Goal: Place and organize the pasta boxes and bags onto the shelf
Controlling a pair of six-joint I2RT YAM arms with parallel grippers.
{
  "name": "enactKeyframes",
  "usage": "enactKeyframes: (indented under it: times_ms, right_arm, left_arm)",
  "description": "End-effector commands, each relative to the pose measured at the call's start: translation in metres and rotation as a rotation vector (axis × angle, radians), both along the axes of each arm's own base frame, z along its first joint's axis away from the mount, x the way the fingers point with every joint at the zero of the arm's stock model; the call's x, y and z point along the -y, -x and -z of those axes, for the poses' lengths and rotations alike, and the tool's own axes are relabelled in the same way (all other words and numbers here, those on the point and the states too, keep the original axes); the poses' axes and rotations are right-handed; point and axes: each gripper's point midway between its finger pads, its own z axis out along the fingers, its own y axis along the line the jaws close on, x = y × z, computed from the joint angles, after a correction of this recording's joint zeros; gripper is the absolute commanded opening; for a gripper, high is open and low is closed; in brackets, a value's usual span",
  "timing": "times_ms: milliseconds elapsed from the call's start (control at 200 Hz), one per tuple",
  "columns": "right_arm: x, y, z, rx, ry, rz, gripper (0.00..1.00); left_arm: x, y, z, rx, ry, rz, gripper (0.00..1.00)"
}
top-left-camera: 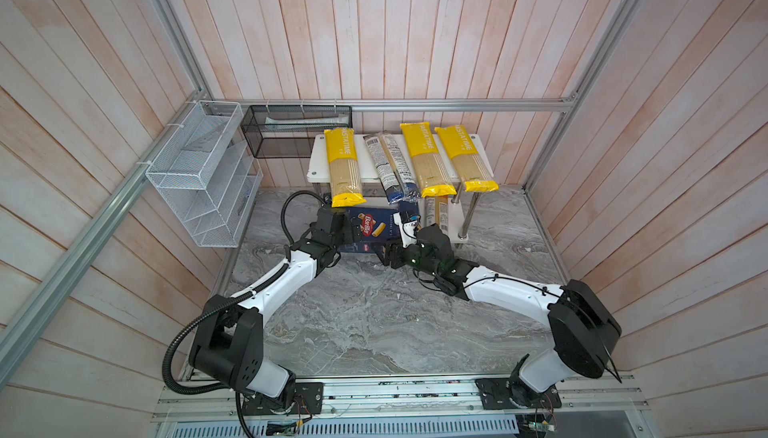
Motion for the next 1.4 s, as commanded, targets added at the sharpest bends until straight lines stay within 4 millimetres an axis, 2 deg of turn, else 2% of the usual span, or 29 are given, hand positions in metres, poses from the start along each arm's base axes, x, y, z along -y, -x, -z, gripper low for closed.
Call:
enactKeyframes:
  times_ms: [0, 210, 385, 580, 895, 1130, 1395]
  right_arm:
    - [-0.005, 0.017, 0.015, -0.009, 0.03, -0.051, 0.68]
    - [-0.029, 0.019, 0.035, -0.02, 0.044, -0.136, 0.67]
    - [-0.047, 0.01, 0.048, -0.032, 0.054, -0.169, 0.67]
    - [-0.061, -0.002, 0.061, -0.047, 0.039, -0.176, 0.67]
    - [-0.071, -0.028, 0.066, -0.051, 0.021, -0.152, 0.67]
    - [-0.072, -0.052, 0.059, -0.031, 0.013, -0.131, 0.67]
    - [-0.081, -0.072, 0.063, -0.016, 0.038, -0.132, 0.67]
  left_arm:
    - [-0.008, 0.014, -0.003, -0.004, 0.025, -0.023, 1.0]
    - [-0.014, 0.056, 0.009, -0.056, 0.109, -0.017, 1.0]
    - [-0.035, 0.092, 0.02, -0.067, 0.128, -0.067, 1.0]
    - [-0.06, 0.115, 0.017, -0.057, 0.09, -0.138, 0.99]
    - [-0.078, 0.129, 0.02, -0.035, 0.107, -0.184, 1.0]
    - [-0.074, 0.13, 0.02, -0.046, 0.129, -0.16, 0.99]
    - [-0.078, 0.135, 0.021, -0.027, 0.132, -0.169, 1.0]
